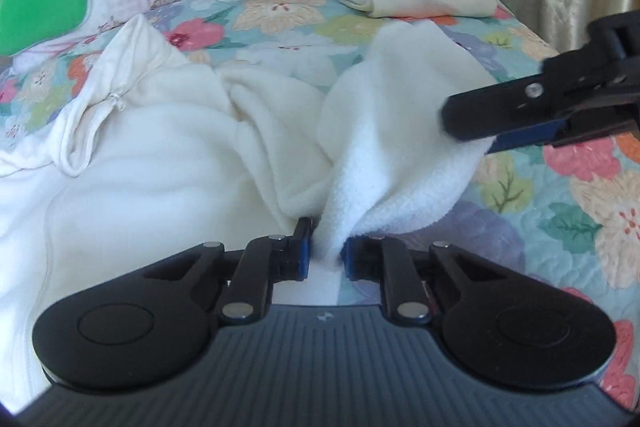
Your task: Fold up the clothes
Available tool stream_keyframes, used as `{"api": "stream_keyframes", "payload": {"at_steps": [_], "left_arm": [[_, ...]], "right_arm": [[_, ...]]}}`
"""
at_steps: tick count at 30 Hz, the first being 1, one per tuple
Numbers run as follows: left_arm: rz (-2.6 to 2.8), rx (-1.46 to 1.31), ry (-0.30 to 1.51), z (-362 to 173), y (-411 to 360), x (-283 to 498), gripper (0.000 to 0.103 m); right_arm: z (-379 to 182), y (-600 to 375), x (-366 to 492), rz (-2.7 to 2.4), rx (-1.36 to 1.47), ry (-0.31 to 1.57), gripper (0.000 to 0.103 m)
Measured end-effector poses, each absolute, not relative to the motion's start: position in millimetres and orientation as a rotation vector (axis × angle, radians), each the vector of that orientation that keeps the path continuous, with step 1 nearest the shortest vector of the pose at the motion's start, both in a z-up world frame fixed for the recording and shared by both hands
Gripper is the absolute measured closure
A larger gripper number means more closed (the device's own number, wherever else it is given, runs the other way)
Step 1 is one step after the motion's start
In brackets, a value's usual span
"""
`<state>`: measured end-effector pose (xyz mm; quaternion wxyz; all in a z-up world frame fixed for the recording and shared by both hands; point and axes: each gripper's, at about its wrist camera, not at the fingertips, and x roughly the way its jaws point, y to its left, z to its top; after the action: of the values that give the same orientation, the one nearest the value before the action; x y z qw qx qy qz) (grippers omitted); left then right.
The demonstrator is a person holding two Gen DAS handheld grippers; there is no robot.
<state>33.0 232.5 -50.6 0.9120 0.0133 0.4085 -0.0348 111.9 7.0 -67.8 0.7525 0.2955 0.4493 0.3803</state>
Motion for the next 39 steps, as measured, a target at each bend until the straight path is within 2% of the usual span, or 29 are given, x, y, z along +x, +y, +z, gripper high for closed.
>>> {"api": "stream_keyframes", "payload": {"at_steps": [8, 10, 19, 20, 21, 22, 25, 30, 33, 36, 39], "left_arm": [[0.146, -0.177, 0.778, -42, 288, 22, 0.088], [0.152, -0.199, 0.786, -42, 297, 22, 0.088], [0.199, -0.237, 0.778, -36, 314, 13, 0.088], [0.216, -0.231, 0.772, -33, 315, 10, 0.088], [0.229, -0.218, 0.762, -29, 316, 8, 0.088], [0.228, -0.210, 0.751, -24, 317, 5, 0.088], [0.164, -0.237, 0.737, -15, 316, 3, 0.088], [0.017, -0.348, 0.770, -12, 303, 10, 0.088], [-0.054, -0.353, 0.801, -12, 282, 14, 0.088], [-0.071, -0.275, 0.830, -18, 263, 14, 0.085], [-0.040, -0.136, 0.881, -29, 248, 16, 0.077]], "right_arm": [[-118, -35, 129, 0.581, 0.922, 1.099, 0.043], [-124, -36, 130, 0.594, 0.984, 1.107, 0.034], [-157, -13, 160, 0.588, 1.122, 1.140, 0.032], [-162, -7, 165, 0.586, 1.119, 1.148, 0.033], [-165, -1, 167, 0.594, 1.104, 1.163, 0.054], [-168, 5, 169, 0.606, 1.085, 1.180, 0.088], [-139, 11, 165, 0.571, 0.897, 1.070, 0.089], [-35, -8, 129, 0.421, 0.407, 0.665, 0.090], [-11, -38, 101, 0.230, 0.185, 0.500, 0.090], [-19, -65, 114, -0.011, 0.095, 0.535, 0.090], [-28, -84, 130, -0.111, 0.110, 0.574, 0.091]]}}
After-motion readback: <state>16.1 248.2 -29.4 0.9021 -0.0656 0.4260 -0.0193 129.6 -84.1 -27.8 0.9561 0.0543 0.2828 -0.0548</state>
